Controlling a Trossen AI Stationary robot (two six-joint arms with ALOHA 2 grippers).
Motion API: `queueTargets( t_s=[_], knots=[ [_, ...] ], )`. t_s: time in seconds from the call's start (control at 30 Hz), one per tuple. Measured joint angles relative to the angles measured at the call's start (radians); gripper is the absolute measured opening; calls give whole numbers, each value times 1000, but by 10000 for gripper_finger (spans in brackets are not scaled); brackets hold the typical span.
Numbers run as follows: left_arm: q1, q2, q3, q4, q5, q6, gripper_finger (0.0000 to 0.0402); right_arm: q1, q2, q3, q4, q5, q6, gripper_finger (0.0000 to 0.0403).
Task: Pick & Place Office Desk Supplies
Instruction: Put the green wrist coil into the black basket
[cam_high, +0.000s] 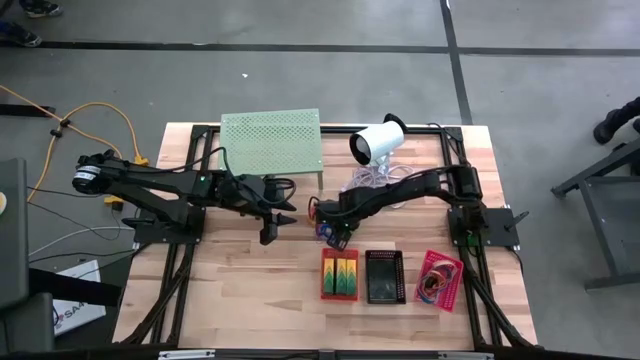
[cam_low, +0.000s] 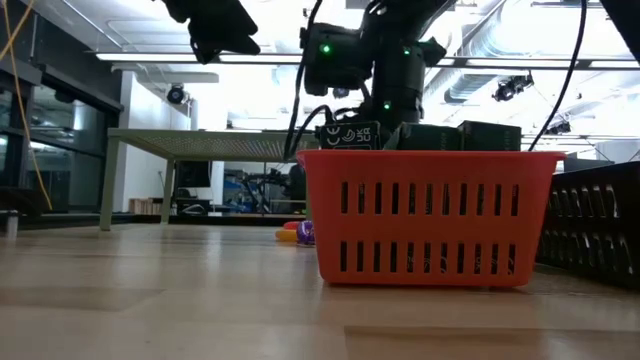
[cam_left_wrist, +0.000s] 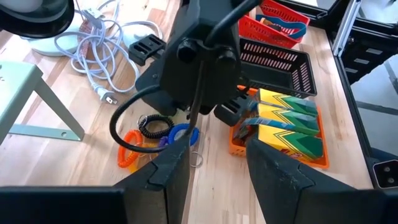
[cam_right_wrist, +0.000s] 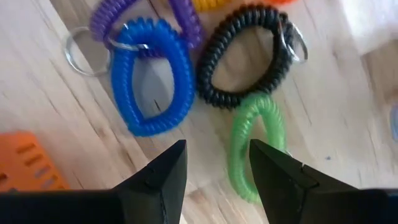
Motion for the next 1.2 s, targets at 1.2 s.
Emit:
queueTargets(
  t_s=[1.2],
  knots=[
    [0, 0, 0, 28, 0, 0, 152, -20, -6, 2, -10, 21, -8, 17]
  ],
)
